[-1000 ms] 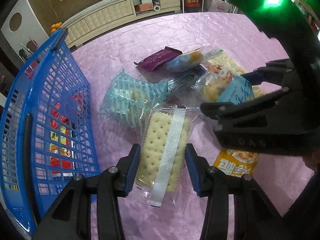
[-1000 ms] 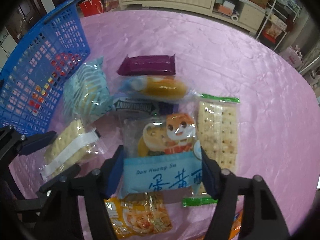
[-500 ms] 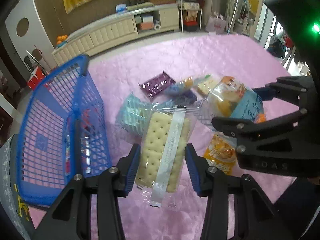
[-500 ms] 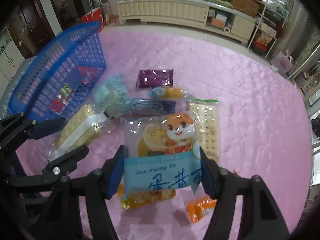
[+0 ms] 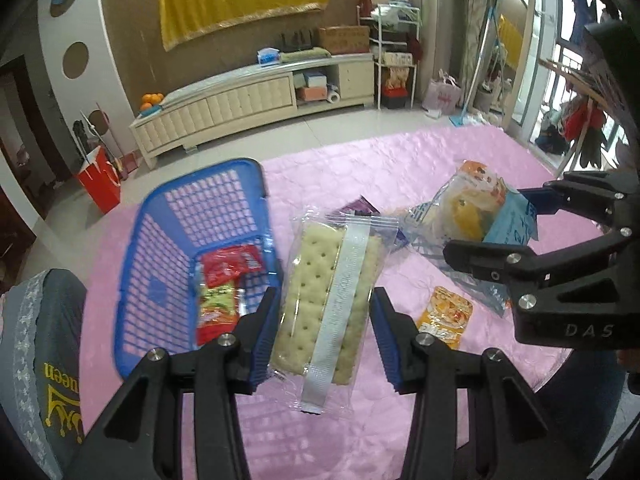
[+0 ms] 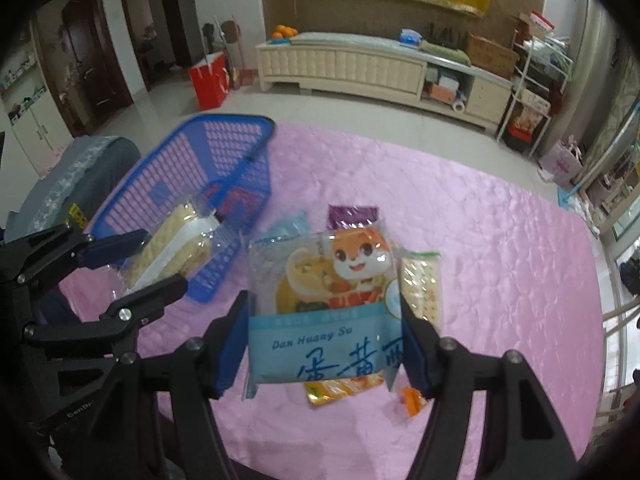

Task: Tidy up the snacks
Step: 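Lift both packets and carry them over the blue basket, then open both tools to drop the cracker pack and pastry bag into the basket, then move the right tool to the light-blue striped bag and grasp it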

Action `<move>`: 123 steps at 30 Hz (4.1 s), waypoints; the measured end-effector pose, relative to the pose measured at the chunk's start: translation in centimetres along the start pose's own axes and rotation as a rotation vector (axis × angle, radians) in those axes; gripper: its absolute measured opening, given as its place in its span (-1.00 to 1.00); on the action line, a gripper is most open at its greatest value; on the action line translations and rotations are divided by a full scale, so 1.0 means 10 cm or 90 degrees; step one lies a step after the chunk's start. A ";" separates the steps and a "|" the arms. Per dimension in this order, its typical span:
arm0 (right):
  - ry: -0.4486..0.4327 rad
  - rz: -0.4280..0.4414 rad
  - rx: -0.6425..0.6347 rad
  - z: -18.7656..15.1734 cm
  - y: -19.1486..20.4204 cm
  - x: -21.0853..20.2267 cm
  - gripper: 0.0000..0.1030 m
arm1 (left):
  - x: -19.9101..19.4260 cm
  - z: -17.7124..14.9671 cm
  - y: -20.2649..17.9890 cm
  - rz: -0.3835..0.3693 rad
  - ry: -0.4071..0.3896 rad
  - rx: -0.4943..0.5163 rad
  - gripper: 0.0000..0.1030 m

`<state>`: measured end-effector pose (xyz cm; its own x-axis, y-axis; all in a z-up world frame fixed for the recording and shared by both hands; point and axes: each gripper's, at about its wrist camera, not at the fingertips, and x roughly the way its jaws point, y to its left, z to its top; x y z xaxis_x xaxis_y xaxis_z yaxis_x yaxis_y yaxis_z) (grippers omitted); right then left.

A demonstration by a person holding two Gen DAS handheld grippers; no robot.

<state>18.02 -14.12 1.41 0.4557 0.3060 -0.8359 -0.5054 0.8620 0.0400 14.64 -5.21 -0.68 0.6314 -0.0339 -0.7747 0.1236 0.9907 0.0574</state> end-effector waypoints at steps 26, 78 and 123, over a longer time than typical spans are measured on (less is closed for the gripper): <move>-0.006 0.073 -0.077 0.99 0.81 0.55 0.38 | 0.12 0.32 1.47 0.055 0.026 -0.061 -0.16; -0.019 -0.024 -0.081 1.09 0.50 0.21 0.74 | 0.11 0.54 1.28 0.025 0.020 -0.031 0.45; 0.193 0.001 -0.190 0.27 0.34 1.82 0.74 | 1.23 0.14 1.21 0.057 0.173 -0.012 0.49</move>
<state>26.57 -4.56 -12.22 0.2409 0.1363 -0.9609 -0.7161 0.6933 -0.0812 24.94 6.15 -8.65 0.4104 0.0884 -0.9076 0.0601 0.9905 0.1236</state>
